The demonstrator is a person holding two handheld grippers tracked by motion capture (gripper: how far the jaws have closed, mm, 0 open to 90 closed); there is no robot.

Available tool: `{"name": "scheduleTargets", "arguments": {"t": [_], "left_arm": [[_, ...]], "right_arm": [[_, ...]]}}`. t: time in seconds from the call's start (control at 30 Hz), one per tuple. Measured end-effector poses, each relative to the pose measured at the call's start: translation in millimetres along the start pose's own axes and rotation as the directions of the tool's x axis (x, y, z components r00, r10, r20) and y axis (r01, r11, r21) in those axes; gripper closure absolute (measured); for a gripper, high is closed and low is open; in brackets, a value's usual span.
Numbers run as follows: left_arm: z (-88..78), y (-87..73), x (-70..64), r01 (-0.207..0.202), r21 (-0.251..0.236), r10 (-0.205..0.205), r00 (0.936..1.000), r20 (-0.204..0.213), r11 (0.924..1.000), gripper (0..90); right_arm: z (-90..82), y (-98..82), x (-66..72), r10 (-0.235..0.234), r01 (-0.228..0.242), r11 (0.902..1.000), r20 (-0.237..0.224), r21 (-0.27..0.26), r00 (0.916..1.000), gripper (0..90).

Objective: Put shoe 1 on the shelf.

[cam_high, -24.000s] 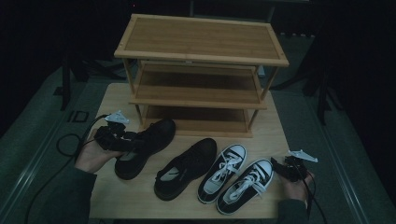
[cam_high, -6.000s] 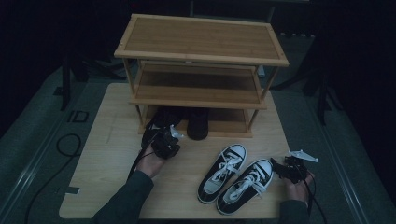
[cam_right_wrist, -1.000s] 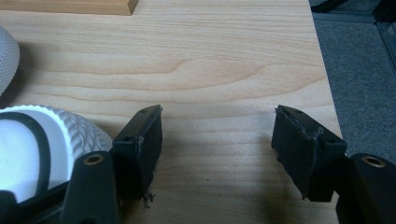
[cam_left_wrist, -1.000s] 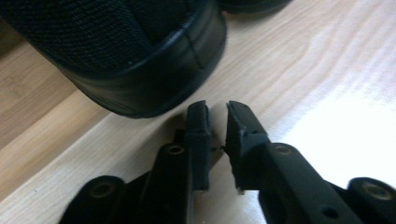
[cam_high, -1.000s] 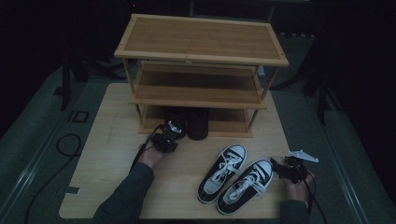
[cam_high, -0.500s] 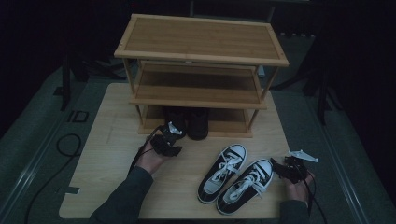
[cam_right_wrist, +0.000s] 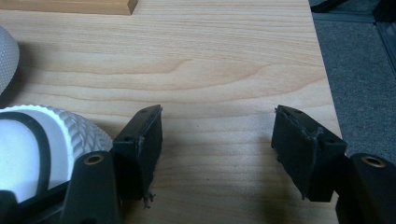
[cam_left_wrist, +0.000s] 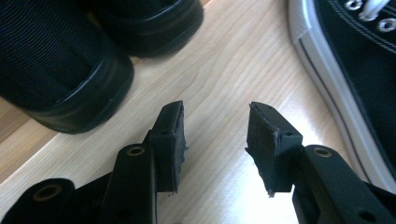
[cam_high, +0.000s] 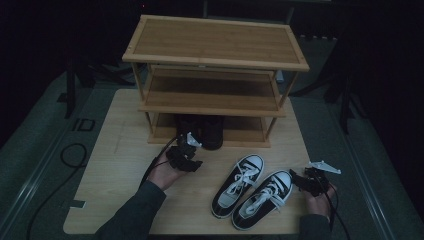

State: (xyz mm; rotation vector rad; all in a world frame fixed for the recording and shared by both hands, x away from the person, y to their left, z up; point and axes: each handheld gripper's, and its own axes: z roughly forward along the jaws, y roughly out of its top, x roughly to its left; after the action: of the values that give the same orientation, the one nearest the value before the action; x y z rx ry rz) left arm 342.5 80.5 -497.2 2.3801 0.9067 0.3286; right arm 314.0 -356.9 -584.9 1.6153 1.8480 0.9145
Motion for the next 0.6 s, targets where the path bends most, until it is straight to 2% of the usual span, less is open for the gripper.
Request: {"name": "scheduleTargets", "arguments": {"t": [0.3, 0.6], "left_arm": [[1.6, 6.2, -14.3, -0.043, 0.016, 0.043, 0.9986, 0.030, 0.9989, 57.0], [1.9, 13.6, -29.4, -0.084, 0.015, 0.082, 0.9941, 0.071, 0.9964, 57.4]], "right_arm": [[0.0, 0.0, 0.0, 0.001, -0.001, 1.0000, 0.000, -0.001, 1.0000, 33.1], [0.0, 0.0, 0.0, 0.000, 0.000, 1.0000, 0.000, 0.000, 1.0000, 33.1]]}}
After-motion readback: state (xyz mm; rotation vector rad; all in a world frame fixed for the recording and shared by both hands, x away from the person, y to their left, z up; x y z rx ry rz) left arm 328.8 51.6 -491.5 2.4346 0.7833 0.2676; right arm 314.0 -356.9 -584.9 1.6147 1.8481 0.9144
